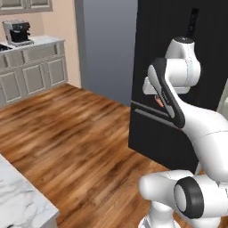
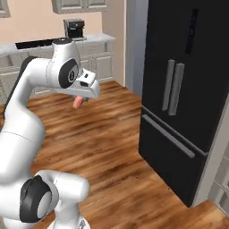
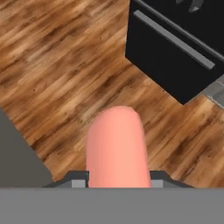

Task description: Pick up the bar soap and dish brush from the sink, and place them back in the cabinet, and close the cabinet doors.

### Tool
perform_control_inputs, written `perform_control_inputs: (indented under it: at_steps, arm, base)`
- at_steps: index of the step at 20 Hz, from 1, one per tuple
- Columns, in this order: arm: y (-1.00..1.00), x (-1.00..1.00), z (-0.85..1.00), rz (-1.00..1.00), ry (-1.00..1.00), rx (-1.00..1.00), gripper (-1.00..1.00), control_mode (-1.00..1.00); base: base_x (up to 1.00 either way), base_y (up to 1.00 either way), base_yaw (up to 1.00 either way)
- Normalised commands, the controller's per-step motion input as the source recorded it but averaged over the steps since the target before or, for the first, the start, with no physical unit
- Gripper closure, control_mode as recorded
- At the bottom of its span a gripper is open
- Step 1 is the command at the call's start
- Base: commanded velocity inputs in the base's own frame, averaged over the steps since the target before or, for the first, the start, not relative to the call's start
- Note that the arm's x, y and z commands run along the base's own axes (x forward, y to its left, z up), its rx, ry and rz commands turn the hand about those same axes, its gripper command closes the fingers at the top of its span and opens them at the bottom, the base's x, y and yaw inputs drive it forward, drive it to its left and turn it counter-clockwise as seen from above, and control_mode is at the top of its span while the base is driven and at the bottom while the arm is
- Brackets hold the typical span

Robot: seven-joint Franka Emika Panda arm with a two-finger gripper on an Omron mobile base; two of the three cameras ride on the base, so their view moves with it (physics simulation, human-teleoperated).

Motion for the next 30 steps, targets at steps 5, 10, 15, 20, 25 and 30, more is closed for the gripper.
perform_control_inputs:
  at_steps: [5,10,15,20,25,30]
  arm:
    - [0.00,0.00,0.00,0.00,0.00,0.00,1.00,1.00]
    - [0.00,0.00,0.00,0.00,0.00,0.00,1.00,1.00]
    - [0.00,0.00,0.00,0.00,0.00,0.00,1.00,1.00]
    - [0.00,0.00,0.00,0.00,0.00,0.00,1.00,1.00]
    - [0.00,0.00,0.00,0.00,0.00,0.00,1.00,1.00]
    - [0.00,0.00,0.00,0.00,0.00,0.00,1.00,1.00]
  base:
    - [0.24,-0.28,-0.50]
    - [0.23,-0.29,-0.50]
    - [0.18,-0.31,-0.49]
    - [0.16,-0.31,-0.47]
    - [0.14,-0.33,-0.45]
    - [0.16,-0.35,-0.41]
